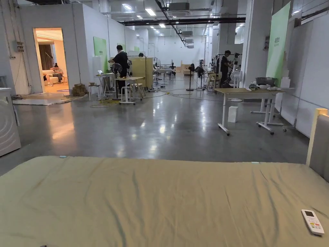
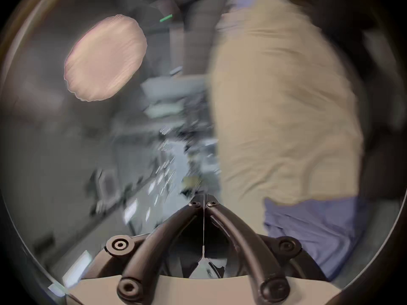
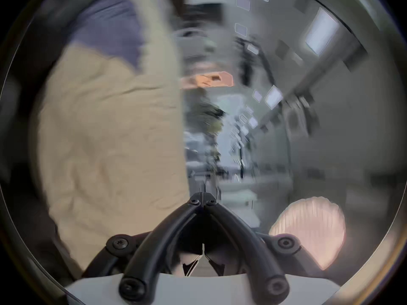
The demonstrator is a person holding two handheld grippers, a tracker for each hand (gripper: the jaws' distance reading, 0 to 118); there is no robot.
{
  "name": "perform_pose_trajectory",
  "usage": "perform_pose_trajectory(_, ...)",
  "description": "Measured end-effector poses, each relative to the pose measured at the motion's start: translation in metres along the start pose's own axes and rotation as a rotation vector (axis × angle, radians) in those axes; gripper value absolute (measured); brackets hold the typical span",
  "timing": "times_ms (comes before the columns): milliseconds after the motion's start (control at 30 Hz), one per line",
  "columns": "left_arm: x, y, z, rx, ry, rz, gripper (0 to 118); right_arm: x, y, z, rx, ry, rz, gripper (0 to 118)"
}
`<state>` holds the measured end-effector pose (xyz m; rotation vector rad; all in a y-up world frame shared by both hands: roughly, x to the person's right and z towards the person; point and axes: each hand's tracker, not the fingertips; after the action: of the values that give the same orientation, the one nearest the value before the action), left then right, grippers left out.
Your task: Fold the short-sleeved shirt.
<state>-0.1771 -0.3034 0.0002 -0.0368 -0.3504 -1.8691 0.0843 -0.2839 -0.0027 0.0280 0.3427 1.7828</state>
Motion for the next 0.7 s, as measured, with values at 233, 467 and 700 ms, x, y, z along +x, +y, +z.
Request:
perform_pose_trajectory(233,0.001,0.015,0.015,0.023,-0.056,0.201,0,0.006,-0.010,0.011,-0.004,0.017,-0.208,0)
perform_pose_trajectory(467,-0.117,-0.067,0.028,0.069,0.162,1.921,0,0.079,-0.088,0.038,0.063,-0.302,-1.629,0)
perform_pose_trajectory(700,-0.107,-0.049,0.046,0.163,0.206,1.846,0,0.080,-0.076,0.040,0.063,-0.309,-1.626,0)
